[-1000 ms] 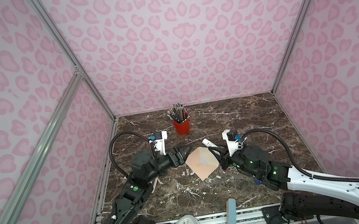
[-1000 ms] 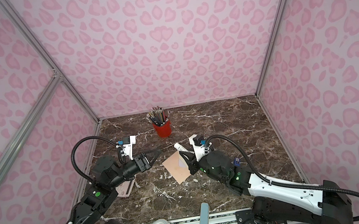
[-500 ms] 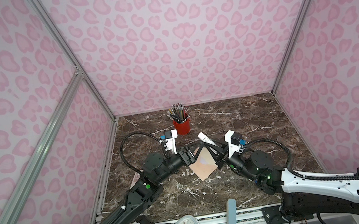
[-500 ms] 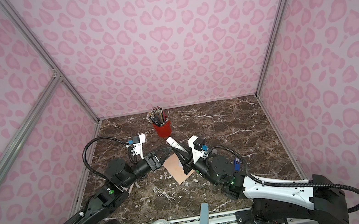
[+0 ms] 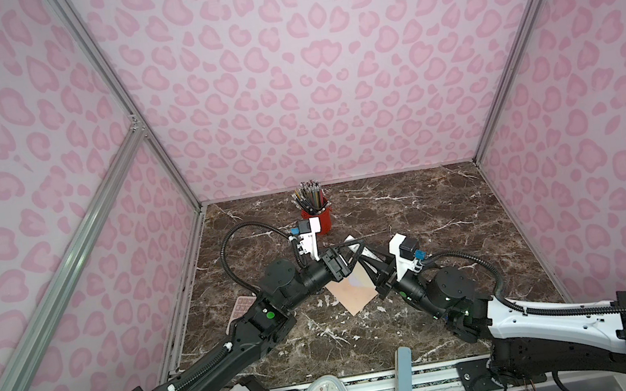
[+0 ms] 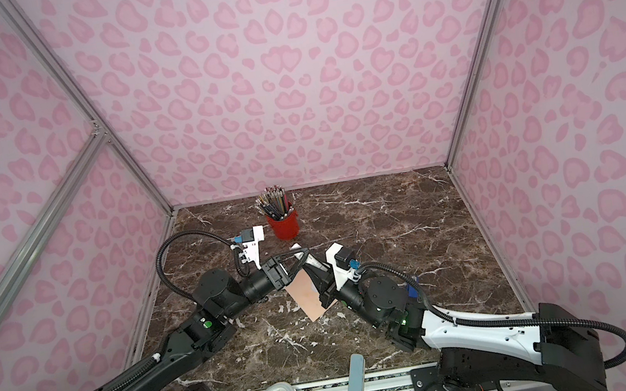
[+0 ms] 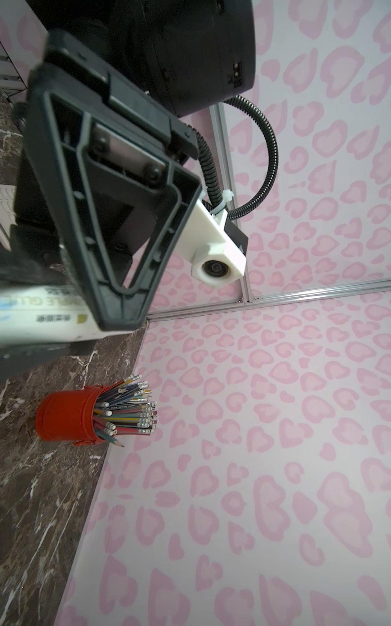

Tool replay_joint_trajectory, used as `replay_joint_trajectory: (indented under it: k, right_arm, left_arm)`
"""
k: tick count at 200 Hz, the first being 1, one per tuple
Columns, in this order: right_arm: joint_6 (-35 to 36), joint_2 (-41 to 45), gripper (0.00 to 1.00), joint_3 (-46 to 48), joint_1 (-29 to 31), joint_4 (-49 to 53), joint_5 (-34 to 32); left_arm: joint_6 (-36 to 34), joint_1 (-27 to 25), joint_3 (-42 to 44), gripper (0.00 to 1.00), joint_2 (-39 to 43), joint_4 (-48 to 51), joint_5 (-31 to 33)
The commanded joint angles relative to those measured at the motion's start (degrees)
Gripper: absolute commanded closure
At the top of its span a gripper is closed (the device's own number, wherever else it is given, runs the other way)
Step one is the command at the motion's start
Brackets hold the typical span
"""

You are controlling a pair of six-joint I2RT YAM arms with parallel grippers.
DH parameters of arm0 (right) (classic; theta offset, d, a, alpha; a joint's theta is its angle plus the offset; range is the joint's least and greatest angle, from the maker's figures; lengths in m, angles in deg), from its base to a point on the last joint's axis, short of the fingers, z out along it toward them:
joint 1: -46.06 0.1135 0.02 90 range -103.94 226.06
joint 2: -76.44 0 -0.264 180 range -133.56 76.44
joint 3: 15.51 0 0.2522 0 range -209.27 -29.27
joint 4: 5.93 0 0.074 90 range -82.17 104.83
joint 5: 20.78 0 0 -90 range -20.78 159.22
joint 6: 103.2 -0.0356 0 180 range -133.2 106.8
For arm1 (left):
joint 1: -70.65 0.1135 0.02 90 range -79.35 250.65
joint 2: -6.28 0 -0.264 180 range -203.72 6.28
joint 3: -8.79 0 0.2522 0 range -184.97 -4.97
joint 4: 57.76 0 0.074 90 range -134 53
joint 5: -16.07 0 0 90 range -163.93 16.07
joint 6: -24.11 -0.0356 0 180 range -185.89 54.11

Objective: Place the letter into the envelope and seal it
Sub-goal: 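Pass the white glue stick from the right gripper into the left gripper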

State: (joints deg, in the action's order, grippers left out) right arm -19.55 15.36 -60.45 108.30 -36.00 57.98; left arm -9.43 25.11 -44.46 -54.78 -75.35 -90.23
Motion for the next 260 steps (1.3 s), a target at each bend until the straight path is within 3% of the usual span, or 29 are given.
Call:
replay_joint_trajectory:
  k: [1,32,73,104,134,177,196,222,241,260]
  right_arm:
    - [1.92,-0.18,0.99,0.54,0.2,-3.36,0.68]
    - [3.09,0.38,0.86,1.1,0.17,-2.23,1.26]
    - [2.95,2.77,0.64,2.37,0.18,2.93,2.64]
    - [1.65,5.27,0.58,3.95,0.24,7.51,2.81]
    - [1.25,7.09,0.63,5.06,0.16,9.48,1.8]
    - [1.43,7.36,0.82,4.27,0.1,11.42,1.96]
    - [0.76,6.83,0.91,3.96,0.04,11.33,1.93]
    - [-1.37,6.01,0.92,4.28,-0.01,9.37,1.56]
    - [-3.24,5.2,0.92,4.28,-0.01,7.69,1.09]
    - [-3.63,4.52,0.92,3.86,-0.02,7.43,1.27]
  left_arm:
    - [-0.34,-0.08,-1.34,0.56,-0.62,-2.07,-0.49]
    - [-1.15,-0.12,-2.54,0.76,-0.84,-0.2,-0.6]
    - [-3.52,-0.16,-4.08,0.88,-0.01,4.35,0.55]
    - [-5.42,-0.16,-4.9,0.9,0.49,7.75,1.73]
    - [-6.43,-0.11,-5.38,0.9,-0.18,9.32,1.31]
    - [-7.06,-0.12,-5.77,0.88,-1.73,11.07,0.35]
    - [-6.86,-0.08,-5.37,0.81,-2.46,10.73,0.05]
    - [-6.3,-0.23,-4.72,0.65,-3.27,9.46,-0.25]
    - [-6.45,-0.34,-4.46,0.65,-3.63,8.68,-0.51]
    - [-6.61,-0.46,-4.7,0.72,-4.03,8.74,-0.58]
